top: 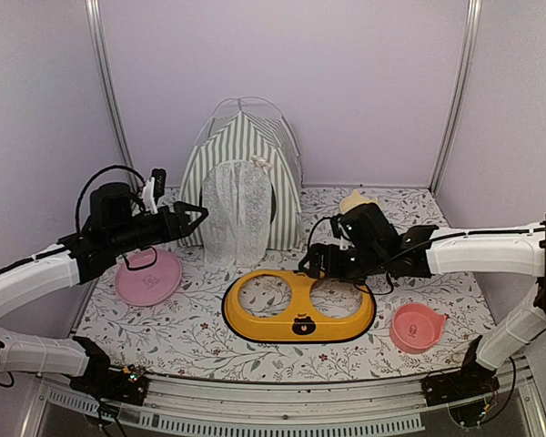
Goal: Set up the pet tent
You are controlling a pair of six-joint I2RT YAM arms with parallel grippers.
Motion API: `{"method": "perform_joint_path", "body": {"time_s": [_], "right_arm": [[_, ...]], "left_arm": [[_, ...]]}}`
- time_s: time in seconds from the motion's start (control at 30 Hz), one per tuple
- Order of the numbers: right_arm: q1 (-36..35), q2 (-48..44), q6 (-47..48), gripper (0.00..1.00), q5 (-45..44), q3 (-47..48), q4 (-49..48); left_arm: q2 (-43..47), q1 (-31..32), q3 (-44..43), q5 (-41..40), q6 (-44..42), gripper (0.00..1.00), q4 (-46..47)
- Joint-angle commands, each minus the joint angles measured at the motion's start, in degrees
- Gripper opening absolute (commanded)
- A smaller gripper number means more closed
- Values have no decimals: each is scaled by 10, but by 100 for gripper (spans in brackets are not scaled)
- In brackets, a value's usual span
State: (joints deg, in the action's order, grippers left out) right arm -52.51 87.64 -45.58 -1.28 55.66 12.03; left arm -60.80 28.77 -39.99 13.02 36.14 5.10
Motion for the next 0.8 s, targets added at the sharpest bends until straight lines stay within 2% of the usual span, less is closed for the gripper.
{"method": "perform_joint_path", "body": {"time_s": [0.0,0.27,0.43,0.77], "right_arm": [[35,-50,59,99,-30,-1,48],[189,-46,150,99,0,41,52],[274,16,182,99,0,88,36],[376,190,189,87,-12,224,15]], "left_arm": [[-15,8,-19,5,-11,78,5],[-28,15,-19,10,-17,78,1],[-25,18,-19,8,-26,78,-11],[-22,23,-38,6,-43,78,-36]]}}
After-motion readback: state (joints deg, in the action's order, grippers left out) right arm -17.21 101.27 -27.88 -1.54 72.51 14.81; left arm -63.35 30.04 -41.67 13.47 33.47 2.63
